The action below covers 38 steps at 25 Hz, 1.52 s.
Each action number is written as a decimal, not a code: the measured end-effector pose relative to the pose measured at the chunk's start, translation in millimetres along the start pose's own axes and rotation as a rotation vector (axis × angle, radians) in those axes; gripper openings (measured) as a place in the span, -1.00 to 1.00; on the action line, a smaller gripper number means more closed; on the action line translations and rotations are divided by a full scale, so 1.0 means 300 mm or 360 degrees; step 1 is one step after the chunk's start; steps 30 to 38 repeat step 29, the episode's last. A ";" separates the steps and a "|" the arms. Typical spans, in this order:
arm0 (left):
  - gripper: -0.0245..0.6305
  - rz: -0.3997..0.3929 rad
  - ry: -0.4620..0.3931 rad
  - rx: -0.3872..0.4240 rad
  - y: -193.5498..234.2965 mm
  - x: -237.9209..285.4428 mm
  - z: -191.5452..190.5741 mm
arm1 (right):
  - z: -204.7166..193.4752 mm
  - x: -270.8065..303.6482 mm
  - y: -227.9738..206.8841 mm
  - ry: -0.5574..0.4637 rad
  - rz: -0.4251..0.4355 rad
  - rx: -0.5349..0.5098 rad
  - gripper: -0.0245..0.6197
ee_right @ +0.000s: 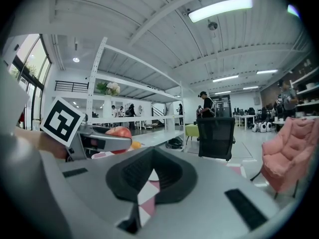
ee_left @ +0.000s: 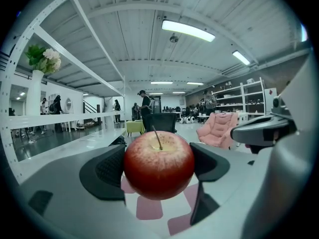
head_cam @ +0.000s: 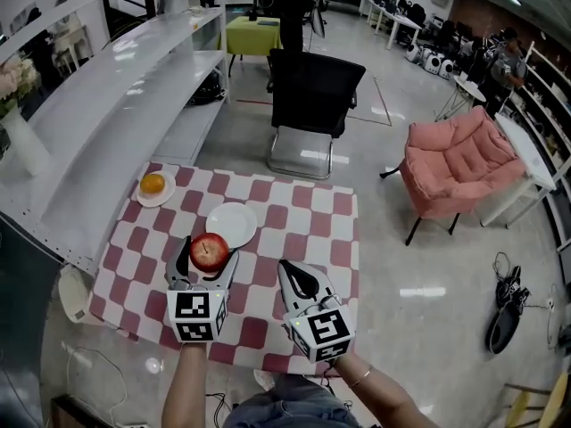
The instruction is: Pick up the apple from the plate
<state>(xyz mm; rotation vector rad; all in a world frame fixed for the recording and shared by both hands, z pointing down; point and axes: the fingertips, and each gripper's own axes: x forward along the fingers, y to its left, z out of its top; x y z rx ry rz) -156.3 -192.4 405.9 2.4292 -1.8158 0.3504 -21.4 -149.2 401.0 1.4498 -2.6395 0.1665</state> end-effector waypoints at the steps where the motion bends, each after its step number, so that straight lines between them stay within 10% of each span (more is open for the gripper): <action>1: 0.31 0.0002 -0.0004 0.0001 -0.001 -0.010 0.001 | 0.001 -0.006 0.001 -0.0004 -0.0002 0.0000 -0.90; 38: 0.31 0.0035 -0.0014 -0.0004 -0.072 -0.216 -0.004 | 0.042 -0.169 0.077 -0.0073 0.0015 -0.0038 -0.90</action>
